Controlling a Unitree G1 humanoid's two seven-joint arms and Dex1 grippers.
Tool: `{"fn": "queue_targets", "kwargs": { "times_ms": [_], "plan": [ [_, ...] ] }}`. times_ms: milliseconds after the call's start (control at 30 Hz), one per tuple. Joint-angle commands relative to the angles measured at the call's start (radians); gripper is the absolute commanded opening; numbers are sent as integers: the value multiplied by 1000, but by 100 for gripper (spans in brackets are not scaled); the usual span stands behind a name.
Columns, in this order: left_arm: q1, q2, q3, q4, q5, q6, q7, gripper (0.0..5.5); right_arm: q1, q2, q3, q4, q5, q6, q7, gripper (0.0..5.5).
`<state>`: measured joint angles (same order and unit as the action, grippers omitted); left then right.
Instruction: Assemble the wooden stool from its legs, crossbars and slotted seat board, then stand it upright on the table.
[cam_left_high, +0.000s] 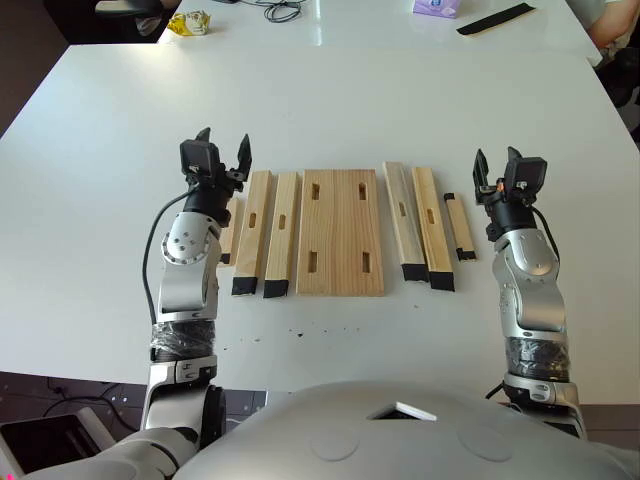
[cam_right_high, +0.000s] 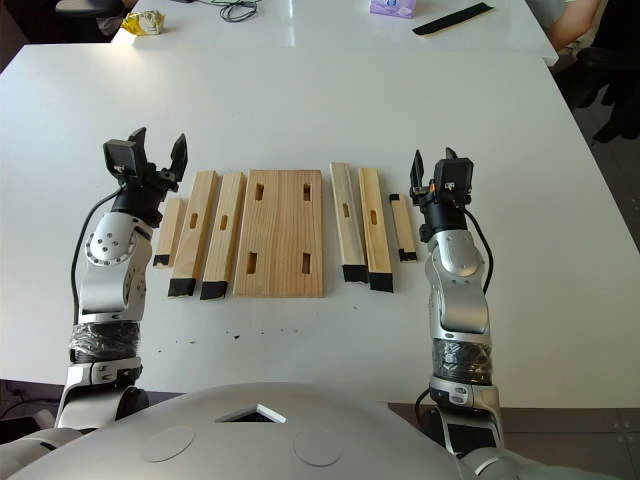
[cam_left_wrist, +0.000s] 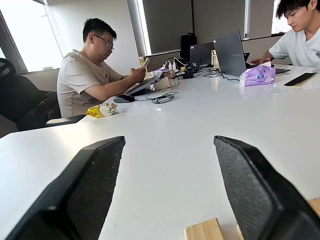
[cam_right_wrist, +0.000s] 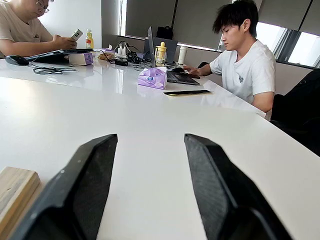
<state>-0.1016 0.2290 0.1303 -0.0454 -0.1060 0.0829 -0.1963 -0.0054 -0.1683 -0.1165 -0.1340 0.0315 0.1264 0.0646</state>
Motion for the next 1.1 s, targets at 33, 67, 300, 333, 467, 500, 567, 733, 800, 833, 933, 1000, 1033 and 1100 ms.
{"fn": "queue_targets", "kwargs": {
  "times_ms": [33,67,300,333,467,500,567,733,800,833,933,1000,1033,1100],
  "plan": [
    [15,48,10,-97,-45,180,-34,330,-6,-9,-1,-39,-5,38,-1,248],
    [24,75,8,-135,-50,253,-48,330,-5,-10,-1,-48,-8,45,-3,248],
    [82,299,112,-467,-187,837,-130,330,57,3,-47,-175,-13,101,-46,248],
    [78,327,119,-497,-204,904,-142,330,74,10,-53,-191,-14,104,-57,248],
    [84,406,107,-610,-210,1151,-116,330,123,34,-56,-235,-22,115,-86,248],
    [85,406,107,-635,-227,1200,-121,330,127,36,-53,-241,-23,118,-89,248],
    [82,406,96,-674,-258,1274,-138,330,141,42,-47,-257,-27,126,-98,248],
    [111,426,46,-685,-233,1292,-115,330,148,43,-43,-274,-37,144,-97,248],
    [135,436,31,-683,-219,1271,-108,330,151,43,-46,-279,-38,148,-96,248],
    [149,442,22,-683,-207,1254,-103,330,154,43,-46,-281,-38,150,-96,248],
    [171,437,19,-676,-194,1224,-96,330,157,43,-45,-282,-39,154,-94,248],
    [171,425,23,-670,-194,1219,-94,330,158,43,-44,-282,-39,156,-94,248],
    [167,416,24,-666,-194,1224,-91,330,159,44,-44,-281,-38,156,-94,248],
    [149,381,34,-662,-204,1256,-82,330,159,44,-43,-278,-39,156,-95,248]
  ]
}}
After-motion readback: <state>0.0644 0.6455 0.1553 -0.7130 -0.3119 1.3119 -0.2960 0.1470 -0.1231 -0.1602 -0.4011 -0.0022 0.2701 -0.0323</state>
